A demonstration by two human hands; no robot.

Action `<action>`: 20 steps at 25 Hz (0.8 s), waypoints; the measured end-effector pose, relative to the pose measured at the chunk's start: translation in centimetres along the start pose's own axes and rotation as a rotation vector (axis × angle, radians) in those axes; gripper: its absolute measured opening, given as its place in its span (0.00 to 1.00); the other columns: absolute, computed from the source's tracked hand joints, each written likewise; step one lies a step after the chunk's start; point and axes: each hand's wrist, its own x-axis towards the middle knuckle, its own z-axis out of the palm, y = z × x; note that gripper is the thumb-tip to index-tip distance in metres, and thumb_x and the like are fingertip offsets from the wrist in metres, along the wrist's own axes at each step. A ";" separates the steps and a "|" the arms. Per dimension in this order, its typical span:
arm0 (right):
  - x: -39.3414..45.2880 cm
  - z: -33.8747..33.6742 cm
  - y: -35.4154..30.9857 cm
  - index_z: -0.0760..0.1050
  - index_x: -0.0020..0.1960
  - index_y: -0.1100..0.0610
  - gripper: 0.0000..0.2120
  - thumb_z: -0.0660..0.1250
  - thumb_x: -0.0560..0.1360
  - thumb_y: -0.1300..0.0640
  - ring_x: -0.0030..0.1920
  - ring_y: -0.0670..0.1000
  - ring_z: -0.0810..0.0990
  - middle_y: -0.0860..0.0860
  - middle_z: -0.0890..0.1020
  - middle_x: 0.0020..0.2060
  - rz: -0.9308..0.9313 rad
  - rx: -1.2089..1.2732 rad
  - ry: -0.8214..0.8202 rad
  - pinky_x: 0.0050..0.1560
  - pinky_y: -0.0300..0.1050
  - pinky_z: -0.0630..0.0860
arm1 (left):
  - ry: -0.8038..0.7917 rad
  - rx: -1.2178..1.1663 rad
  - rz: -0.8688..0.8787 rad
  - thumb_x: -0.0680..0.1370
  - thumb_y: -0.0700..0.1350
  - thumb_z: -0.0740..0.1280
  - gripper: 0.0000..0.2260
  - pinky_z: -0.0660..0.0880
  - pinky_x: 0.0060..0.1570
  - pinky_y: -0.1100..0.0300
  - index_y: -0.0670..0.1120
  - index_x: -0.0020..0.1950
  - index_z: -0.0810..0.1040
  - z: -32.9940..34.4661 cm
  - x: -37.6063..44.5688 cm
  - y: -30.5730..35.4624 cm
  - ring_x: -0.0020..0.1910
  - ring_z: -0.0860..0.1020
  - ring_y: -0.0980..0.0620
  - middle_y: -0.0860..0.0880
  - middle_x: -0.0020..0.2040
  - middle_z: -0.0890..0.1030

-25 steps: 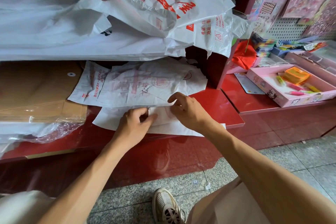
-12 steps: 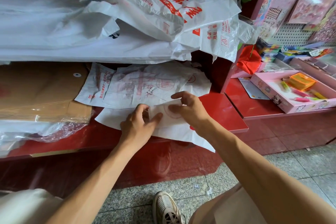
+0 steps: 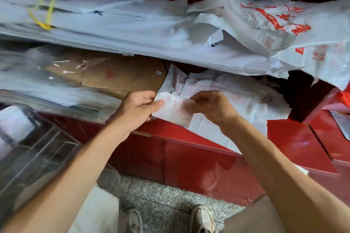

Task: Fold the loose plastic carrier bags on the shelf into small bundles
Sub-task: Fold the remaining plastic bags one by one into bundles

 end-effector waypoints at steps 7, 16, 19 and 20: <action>1.6 20.0 -7.5 0.80 0.50 0.62 0.06 0.71 0.73 0.68 0.26 0.46 0.73 0.53 0.79 0.38 -0.284 -0.077 -0.572 0.24 0.35 0.70 | 0.280 0.196 0.070 0.75 0.43 0.70 0.05 0.72 0.43 0.62 0.42 0.45 0.83 -16.9 -10.2 -4.1 0.39 0.77 0.60 0.49 0.40 0.84; -1.4 41.0 -10.9 0.74 0.42 0.63 0.08 0.63 0.76 0.74 0.21 0.46 0.72 0.57 0.73 0.34 -0.083 -0.007 -0.794 0.22 0.37 0.72 | 0.920 0.808 -0.470 0.74 0.50 0.66 0.13 0.78 0.46 0.52 0.50 0.57 0.82 -26.7 -31.9 -16.6 0.47 0.82 0.43 0.47 0.52 0.84; -3.5 46.2 -11.3 0.73 0.38 0.62 0.10 0.64 0.76 0.72 0.22 0.44 0.74 0.56 0.74 0.34 -0.105 -0.066 -0.869 0.23 0.35 0.74 | 0.749 0.839 -0.682 0.75 0.52 0.68 0.25 0.76 0.54 0.50 0.48 0.71 0.73 -26.1 -35.8 -19.6 0.57 0.80 0.40 0.45 0.68 0.76; -4.4 48.1 -11.1 0.72 0.34 0.60 0.13 0.65 0.76 0.71 0.24 0.46 0.75 0.54 0.73 0.31 -0.137 -0.087 -0.906 0.24 0.36 0.75 | 0.703 0.815 -0.697 0.75 0.53 0.67 0.28 0.76 0.55 0.50 0.48 0.74 0.69 -25.9 -36.1 -20.5 0.59 0.79 0.41 0.46 0.72 0.72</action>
